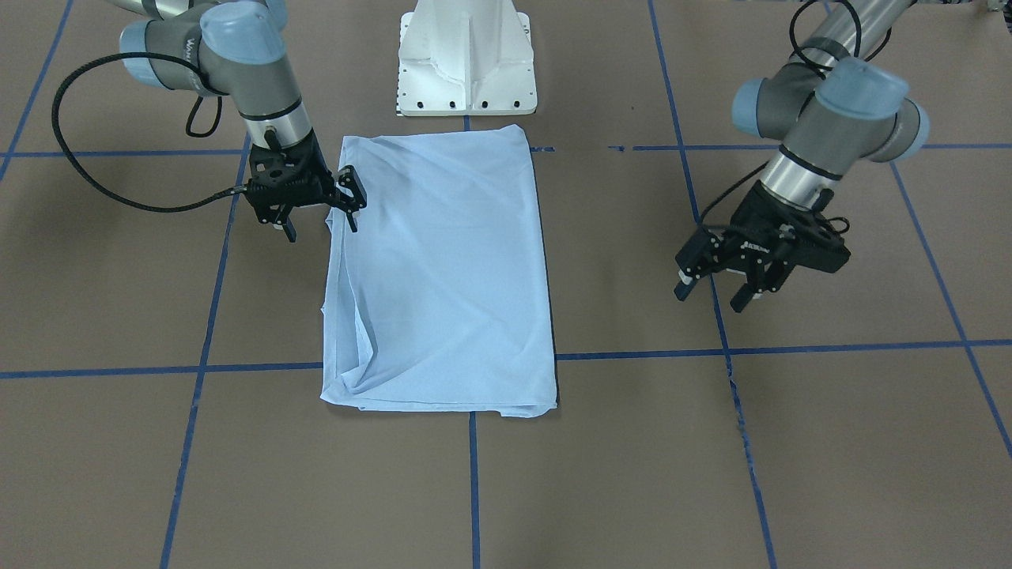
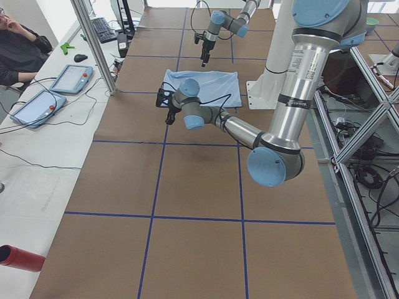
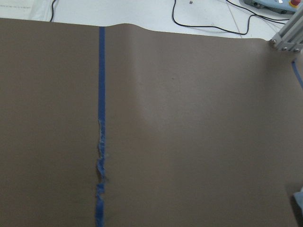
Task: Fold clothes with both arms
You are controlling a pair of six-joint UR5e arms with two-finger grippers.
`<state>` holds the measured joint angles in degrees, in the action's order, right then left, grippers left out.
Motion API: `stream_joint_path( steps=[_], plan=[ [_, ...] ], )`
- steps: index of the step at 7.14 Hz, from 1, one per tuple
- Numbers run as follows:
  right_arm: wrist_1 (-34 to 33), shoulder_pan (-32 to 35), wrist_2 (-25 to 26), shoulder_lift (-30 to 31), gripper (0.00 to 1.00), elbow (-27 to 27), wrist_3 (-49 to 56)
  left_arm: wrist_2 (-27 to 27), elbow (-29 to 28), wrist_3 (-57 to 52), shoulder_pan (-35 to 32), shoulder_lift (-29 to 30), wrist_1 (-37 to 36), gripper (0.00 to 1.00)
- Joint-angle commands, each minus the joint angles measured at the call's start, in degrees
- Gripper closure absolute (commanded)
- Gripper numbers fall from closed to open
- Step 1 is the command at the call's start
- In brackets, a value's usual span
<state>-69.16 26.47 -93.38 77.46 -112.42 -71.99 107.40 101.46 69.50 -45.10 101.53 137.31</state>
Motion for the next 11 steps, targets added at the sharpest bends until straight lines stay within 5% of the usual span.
stream_joint_path(
  steps=[1,3,4,5,11],
  plan=[
    [10.86,-5.6,6.83,6.11,0.0,-2.27,-13.41,-5.31,13.11,10.26,9.37,-7.91,-0.12,0.0],
    [10.8,-12.81,17.66,6.04,0.0,-4.72,-24.47,-16.72,13.68,22.46,20.26,-7.84,-0.12,0.0],
    [10.8,-14.24,19.79,5.95,0.0,-4.74,-26.52,-25.74,13.59,31.31,26.84,-7.75,-0.64,0.36],
    [10.8,-14.6,20.07,5.95,0.0,-4.74,-26.63,-28.71,13.41,34.27,31.17,-7.32,-1.69,0.44],
    [10.8,-15.04,20.34,6.12,0.0,-4.65,-26.71,-34.98,8.6,40.98,45.18,1.71,-11.61,0.38]
  ],
)
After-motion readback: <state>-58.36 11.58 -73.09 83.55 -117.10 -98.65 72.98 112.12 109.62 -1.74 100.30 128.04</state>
